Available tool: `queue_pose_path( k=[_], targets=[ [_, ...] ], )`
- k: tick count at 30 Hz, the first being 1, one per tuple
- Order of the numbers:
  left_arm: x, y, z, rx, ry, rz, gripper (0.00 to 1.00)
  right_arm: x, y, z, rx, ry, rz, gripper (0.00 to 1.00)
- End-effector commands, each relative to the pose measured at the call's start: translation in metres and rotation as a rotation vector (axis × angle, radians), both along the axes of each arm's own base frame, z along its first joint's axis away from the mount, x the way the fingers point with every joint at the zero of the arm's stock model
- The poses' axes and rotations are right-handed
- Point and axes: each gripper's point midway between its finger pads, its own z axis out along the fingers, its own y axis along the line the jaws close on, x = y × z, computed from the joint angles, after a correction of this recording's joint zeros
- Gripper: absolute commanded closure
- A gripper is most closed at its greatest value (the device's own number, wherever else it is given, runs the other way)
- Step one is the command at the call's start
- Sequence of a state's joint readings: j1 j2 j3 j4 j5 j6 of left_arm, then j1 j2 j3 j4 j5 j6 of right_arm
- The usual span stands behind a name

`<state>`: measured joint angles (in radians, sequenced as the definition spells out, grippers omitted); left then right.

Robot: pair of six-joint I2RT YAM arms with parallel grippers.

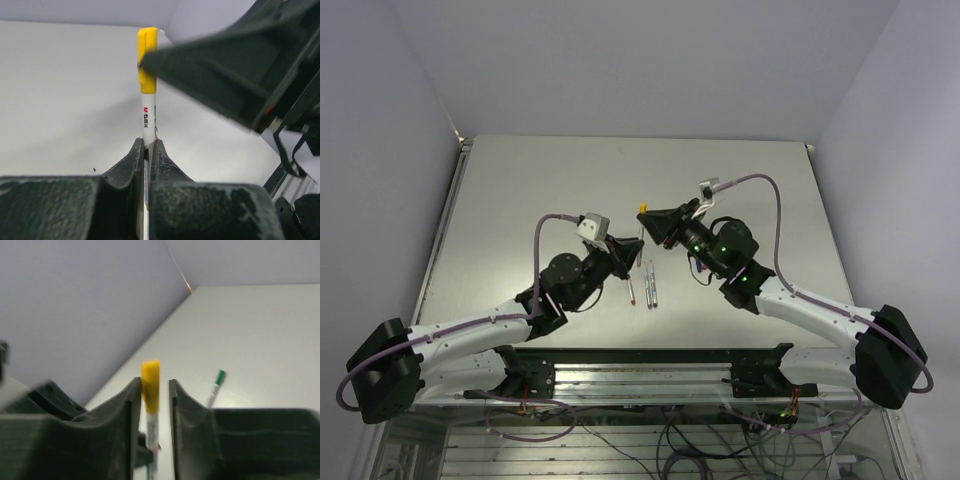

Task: Insert the pens into the pen caps

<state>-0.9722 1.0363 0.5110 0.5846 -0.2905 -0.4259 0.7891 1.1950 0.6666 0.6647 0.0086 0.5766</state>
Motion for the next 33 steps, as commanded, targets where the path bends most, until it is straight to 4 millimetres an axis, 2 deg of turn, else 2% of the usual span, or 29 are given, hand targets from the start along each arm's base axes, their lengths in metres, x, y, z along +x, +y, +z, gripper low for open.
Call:
queue_pose_path(
  k=[1, 5, 9, 13, 17, 20, 26, 29, 33],
  targets=[
    [0.008, 0.013, 0.077, -0.195, -0.127, 0.066, 0.93, -0.01, 0.008, -0.049, -0.188, 0.1, 0.037, 0.58],
    [0.011, 0.017, 0.04, -0.116, -0.056, 0.094, 0.93, 0.003, -0.001, -0.012, -0.152, 0.019, -0.047, 0.41],
    [0.018, 0.023, 0.01, -0.039, 0.007, 0.151, 0.93, 0.005, -0.012, 0.015, -0.122, -0.042, -0.098, 0.4],
    [0.03, 0.032, -0.01, 0.018, 0.058, 0.237, 0.93, 0.001, -0.028, 0.028, -0.115, -0.063, -0.146, 0.4],
    [0.053, 0.043, -0.031, 0.097, 0.13, 0.341, 0.93, -0.002, -0.049, 0.026, -0.122, -0.052, -0.209, 0.4],
    [0.078, 0.059, -0.049, 0.14, 0.195, 0.43, 0.93, -0.006, -0.066, 0.022, -0.121, -0.032, -0.26, 0.4],
    [0.129, 0.088, -0.101, 0.213, 0.384, 0.522, 0.93, -0.009, -0.09, 0.002, -0.142, 0.043, -0.345, 0.4],
    [0.142, 0.091, -0.125, 0.262, 0.461, 0.54, 0.93, -0.01, -0.098, -0.007, -0.138, 0.071, -0.373, 0.4],
    [0.153, 0.082, -0.145, 0.281, 0.513, 0.515, 0.93, -0.011, -0.101, -0.012, -0.125, 0.086, -0.384, 0.4]
  ],
)
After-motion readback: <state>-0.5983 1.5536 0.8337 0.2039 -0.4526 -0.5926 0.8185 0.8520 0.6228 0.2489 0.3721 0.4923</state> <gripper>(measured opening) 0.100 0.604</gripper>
